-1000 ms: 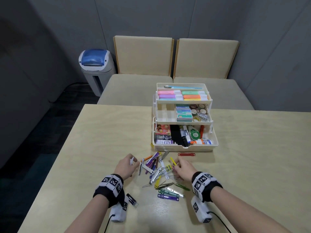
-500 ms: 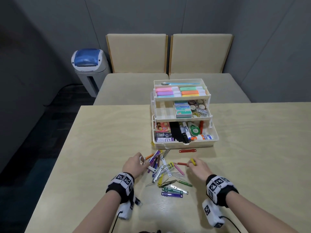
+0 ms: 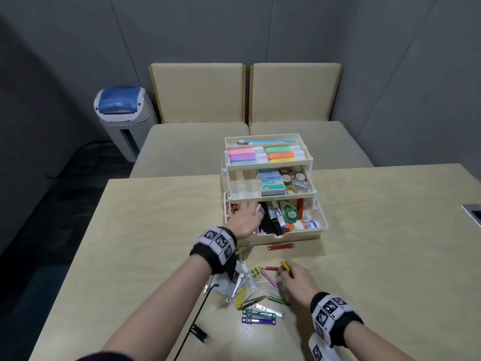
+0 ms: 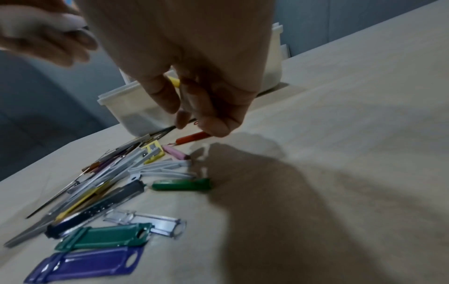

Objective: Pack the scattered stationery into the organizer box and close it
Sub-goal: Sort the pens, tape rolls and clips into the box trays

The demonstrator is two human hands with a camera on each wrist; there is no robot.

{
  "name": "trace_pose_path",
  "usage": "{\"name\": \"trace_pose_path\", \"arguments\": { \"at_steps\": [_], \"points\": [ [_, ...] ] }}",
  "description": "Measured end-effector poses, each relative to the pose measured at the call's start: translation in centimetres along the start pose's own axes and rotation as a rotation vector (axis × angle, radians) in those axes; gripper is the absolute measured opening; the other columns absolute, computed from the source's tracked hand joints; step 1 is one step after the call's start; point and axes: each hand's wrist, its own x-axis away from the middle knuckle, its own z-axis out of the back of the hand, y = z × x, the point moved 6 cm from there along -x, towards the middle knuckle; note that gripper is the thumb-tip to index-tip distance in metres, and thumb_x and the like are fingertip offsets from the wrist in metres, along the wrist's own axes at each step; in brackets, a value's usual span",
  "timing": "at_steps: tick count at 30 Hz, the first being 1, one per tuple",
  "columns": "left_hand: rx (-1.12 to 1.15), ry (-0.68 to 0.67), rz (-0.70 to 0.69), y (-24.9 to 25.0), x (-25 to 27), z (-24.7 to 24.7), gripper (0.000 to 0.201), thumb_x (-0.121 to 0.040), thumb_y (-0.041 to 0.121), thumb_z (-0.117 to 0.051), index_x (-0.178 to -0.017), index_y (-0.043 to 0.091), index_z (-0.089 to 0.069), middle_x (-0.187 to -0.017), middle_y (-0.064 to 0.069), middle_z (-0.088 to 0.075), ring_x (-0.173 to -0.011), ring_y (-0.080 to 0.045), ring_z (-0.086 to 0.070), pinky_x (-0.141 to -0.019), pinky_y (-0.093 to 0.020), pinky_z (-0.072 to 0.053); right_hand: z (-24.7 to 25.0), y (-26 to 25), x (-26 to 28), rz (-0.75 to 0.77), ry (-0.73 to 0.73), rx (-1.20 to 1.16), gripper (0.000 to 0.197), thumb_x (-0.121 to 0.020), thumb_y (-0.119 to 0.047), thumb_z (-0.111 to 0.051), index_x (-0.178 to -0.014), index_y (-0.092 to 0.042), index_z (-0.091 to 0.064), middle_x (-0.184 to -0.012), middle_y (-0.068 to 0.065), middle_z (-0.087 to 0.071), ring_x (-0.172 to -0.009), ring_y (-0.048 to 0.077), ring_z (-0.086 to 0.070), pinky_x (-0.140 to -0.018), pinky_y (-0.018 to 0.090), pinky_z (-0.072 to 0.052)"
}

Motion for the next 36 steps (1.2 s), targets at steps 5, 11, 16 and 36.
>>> {"name": "trace_pose_path", "arguments": {
  "at_steps": [5, 11, 16, 36],
  "points": [
    [-0.208, -0.224, -0.089, 2.6, -4.3, -2.3, 0.048, -0.098, 0.011, -0.035, -0.145, 0.018, -0.033, -0.136, -0.017, -0.033, -0.127, -0.034, -0.038, -0.11, -0.04, -0.03, 1.7, 1.0, 1.0, 0.032, 0.05, 0.013, 0.011, -0.096, -0.02, -0.047, -0.096, -0.016, -0.057, -0.095, 0.005, -0.066, -0.086, 0.022, -0.058, -0.075, 0.029, -0.043],
    [-0.212, -0.098, -0.069, 2.6, -6.4, -4.2, 0.034, -0.081, 0.012, -0.066, -0.115, 0.019, -0.063, -0.113, -0.005, -0.065, -0.107, -0.023, -0.06, -0.087, -0.031, -0.051, 2.7, 3.5, 1.3, -0.017, 0.024, 0.022, 0.012, -0.095, -0.021, -0.047, -0.091, -0.013, -0.055, -0.094, 0.006, -0.067, -0.086, 0.024, -0.059, -0.076, 0.032, -0.045],
    [-0.197, -0.084, -0.011, 1.9, -7.0, -4.7, 0.019, -0.074, 0.013, -0.075, -0.09, 0.018, -0.067, -0.094, 0.0, -0.069, -0.093, -0.019, -0.065, -0.08, -0.032, -0.055, 3.4, 3.5, 0.9, -0.013, 0.017, 0.037, 0.013, -0.095, -0.02, -0.048, -0.089, -0.012, -0.056, -0.092, 0.008, -0.067, -0.085, 0.026, -0.059, -0.075, 0.032, -0.043],
    [0.145, 0.633, -0.044, -5.9, 6.9, 2.4, 0.007, -0.091, 0.019, -0.057, -0.089, 0.021, -0.064, -0.077, 0.01, -0.061, -0.069, -0.003, -0.053, -0.06, -0.017, -0.04, -1.6, -1.5, -3.1, 0.144, -0.13, 0.485, 0.024, -0.095, -0.035, -0.048, -0.113, -0.019, -0.046, -0.108, 0.008, -0.065, -0.097, 0.03, -0.062, -0.084, 0.038, -0.05]
  ]
}}
